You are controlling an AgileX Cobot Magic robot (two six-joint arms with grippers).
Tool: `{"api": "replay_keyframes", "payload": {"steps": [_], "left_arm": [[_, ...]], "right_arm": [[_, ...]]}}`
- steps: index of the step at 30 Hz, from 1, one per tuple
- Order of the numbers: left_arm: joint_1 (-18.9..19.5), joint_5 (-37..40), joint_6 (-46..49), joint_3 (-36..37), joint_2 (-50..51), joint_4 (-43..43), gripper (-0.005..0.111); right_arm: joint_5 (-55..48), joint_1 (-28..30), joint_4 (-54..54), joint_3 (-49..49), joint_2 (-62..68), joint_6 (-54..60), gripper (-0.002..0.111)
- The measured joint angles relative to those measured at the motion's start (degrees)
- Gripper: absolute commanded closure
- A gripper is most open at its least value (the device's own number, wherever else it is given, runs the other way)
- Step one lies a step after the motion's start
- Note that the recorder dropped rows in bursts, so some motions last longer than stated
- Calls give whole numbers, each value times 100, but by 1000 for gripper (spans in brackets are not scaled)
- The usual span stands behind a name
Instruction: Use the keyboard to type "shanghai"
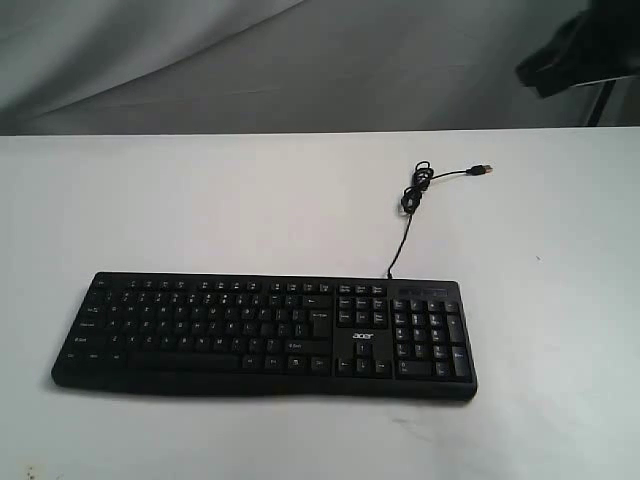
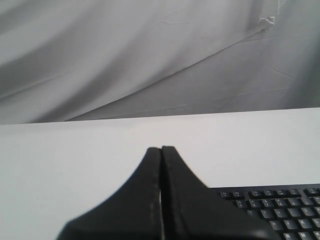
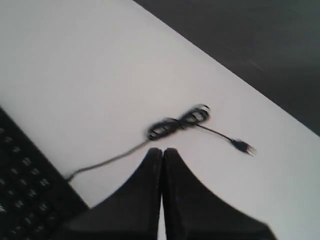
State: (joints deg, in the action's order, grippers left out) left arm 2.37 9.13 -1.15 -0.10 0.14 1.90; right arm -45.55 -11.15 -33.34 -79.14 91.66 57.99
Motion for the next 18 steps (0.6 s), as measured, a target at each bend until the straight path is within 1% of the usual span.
{"api": "replay_keyframes", "payload": {"steps": [6,9,13,18], "left_arm": [[0,0,0,0,0,0,107],[0,0,0,0,0,0,107],[0,0,0,0,0,0,107],[0,0,0,0,0,0,107]], "right_arm": [[638,-1859,-45,-11,181,34,108],[929,-2587,-59,-35,580,34,108],[1487,-3305,-87,-35,1264,34,108],[2709,-4004,-177,-35,2074,34,108]]}}
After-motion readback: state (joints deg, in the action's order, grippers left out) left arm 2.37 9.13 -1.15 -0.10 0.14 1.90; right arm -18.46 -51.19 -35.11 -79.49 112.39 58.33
